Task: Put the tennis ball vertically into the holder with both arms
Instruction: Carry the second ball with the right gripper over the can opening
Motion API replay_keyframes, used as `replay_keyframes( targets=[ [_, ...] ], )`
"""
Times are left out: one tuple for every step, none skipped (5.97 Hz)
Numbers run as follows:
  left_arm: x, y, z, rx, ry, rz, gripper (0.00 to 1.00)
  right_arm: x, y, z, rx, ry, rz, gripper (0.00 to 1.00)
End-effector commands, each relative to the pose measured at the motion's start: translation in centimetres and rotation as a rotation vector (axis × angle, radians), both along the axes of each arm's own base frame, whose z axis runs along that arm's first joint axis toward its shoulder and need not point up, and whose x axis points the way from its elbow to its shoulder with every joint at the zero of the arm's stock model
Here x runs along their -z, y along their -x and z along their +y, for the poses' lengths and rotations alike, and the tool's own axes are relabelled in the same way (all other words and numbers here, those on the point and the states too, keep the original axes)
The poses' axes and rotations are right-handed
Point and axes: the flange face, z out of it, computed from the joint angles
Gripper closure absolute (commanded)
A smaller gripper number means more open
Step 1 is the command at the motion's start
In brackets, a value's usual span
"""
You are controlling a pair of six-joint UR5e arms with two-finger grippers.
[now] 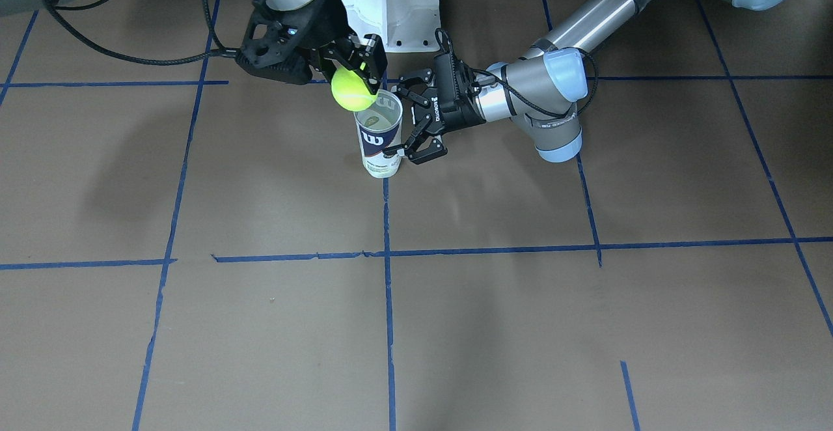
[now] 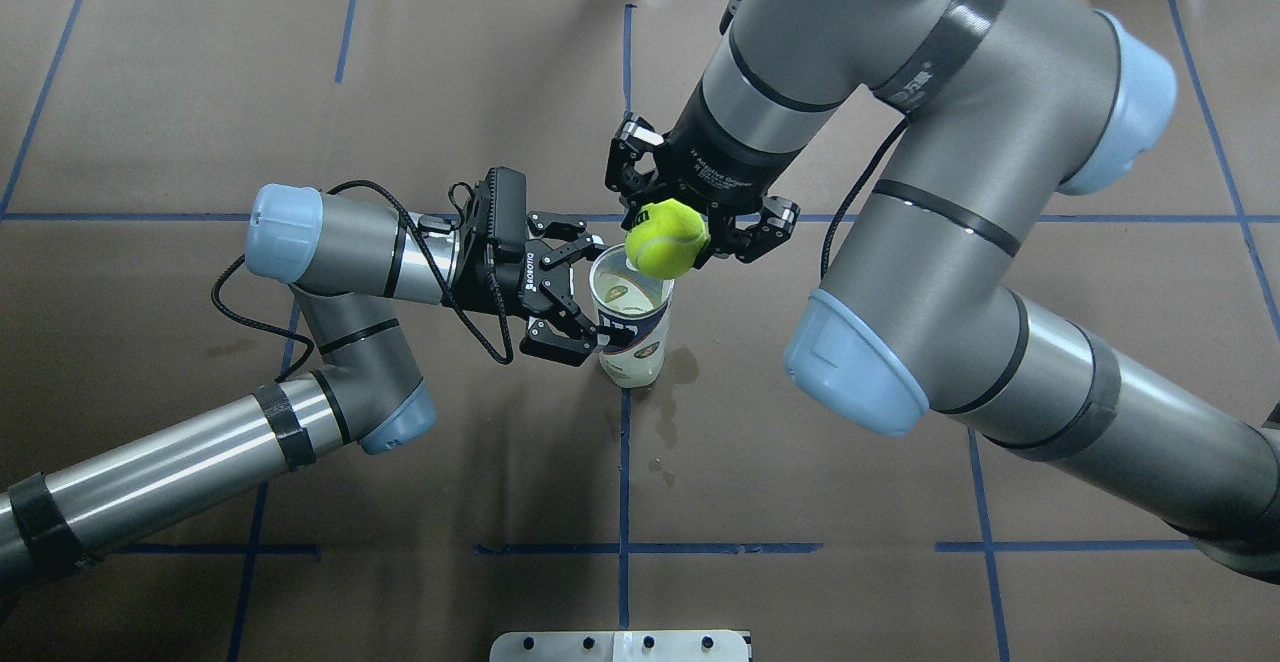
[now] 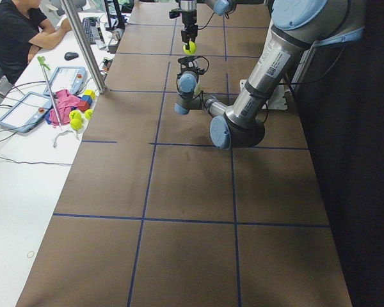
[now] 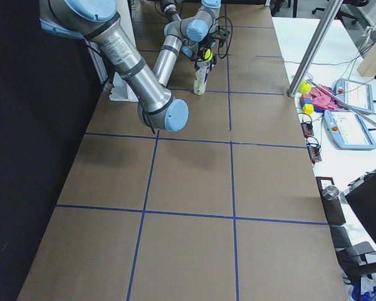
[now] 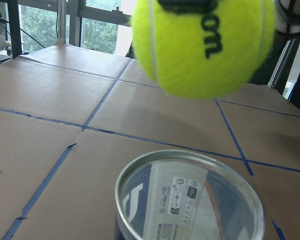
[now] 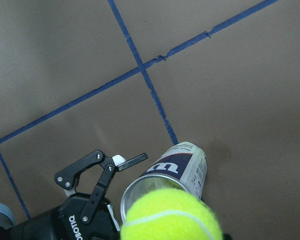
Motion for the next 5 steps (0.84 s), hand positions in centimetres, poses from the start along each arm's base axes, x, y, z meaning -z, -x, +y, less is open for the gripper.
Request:
replay_keyframes(
  targets=[
    [0.0,0.0,0.0,-0.001,-0.001,0.000,0.01,0.1,1.9,-0.4,0.013,0.005,0.012,0.90],
    [-0.1,0.0,0.0,-0.001,0.000,-0.001,0.01,0.2,3.4,-1.6,0.010,0.006,0.011,0.90],
    [0.0,0.0,0.0,-0.001,-0.001,0.000,0.01,0.0,3.7,-1.8,0.010,0.004,0.005,0.68],
    [-0.1,0.1,-0.1,0.002,0.001,-0.001,0.01,0.0,3.7,-1.8,0.008,0.005,0.005,0.05],
    [-0.1,0.1,-0.1,0.001,0.000,-0.001,0.01,-0.1,3.7,-1.8,0.009,0.007,0.006,0.01]
  ],
)
